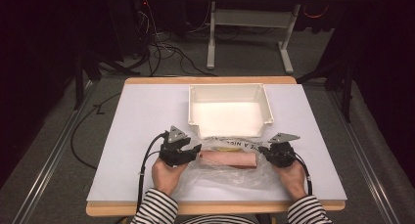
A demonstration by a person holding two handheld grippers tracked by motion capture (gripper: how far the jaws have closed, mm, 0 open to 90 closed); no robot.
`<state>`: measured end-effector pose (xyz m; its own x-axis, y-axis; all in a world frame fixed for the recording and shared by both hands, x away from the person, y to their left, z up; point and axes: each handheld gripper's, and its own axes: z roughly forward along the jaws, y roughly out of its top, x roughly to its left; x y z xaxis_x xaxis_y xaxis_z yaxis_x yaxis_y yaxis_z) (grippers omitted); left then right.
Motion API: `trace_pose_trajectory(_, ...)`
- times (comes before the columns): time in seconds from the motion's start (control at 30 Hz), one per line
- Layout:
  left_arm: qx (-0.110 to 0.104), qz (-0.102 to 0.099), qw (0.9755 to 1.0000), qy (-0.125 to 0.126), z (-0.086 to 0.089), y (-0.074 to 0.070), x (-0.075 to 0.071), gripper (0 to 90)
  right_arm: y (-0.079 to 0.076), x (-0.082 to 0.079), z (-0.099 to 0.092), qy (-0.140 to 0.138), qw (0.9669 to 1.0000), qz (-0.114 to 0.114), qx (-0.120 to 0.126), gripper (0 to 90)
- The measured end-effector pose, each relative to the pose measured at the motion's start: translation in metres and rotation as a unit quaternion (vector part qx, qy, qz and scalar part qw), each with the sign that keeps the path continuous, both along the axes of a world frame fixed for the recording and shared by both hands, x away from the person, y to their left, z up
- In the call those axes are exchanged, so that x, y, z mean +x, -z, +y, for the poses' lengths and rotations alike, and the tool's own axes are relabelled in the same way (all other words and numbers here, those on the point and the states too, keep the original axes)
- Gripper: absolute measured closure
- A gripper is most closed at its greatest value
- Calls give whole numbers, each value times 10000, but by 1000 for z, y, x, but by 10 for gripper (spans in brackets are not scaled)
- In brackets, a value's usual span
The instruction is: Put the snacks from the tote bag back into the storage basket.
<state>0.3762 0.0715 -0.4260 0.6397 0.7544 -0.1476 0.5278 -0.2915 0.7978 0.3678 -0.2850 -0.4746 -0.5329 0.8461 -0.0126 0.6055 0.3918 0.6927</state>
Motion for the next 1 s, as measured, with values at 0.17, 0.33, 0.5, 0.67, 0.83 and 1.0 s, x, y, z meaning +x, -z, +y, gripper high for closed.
trace_pose_trajectory(0.17,-52,249,9997,-26,-3,10,14,492,0,0,0,-7,10000,-7,2,900)
trace_pose_trajectory(0.33,6,370,9993,79,-5,18,18,747,0,0,0,-17,10000,-14,0,900)
trace_pose_trajectory(0.5,135,547,9984,86,-1,24,17,900,1,0,0,-47,10000,-59,-15,900)
trace_pose_trajectory(0.67,173,806,9966,-20,8,47,14,900,0,0,2,-173,9998,-65,-68,900)
trace_pose_trajectory(0.83,105,659,9977,-155,8,55,13,900,0,0,3,-147,9998,-74,-78,900)
trace_pose_trajectory(1.0,195,503,9982,-246,11,48,5,801,-2,-5,1,-64,9999,-103,-4,831)
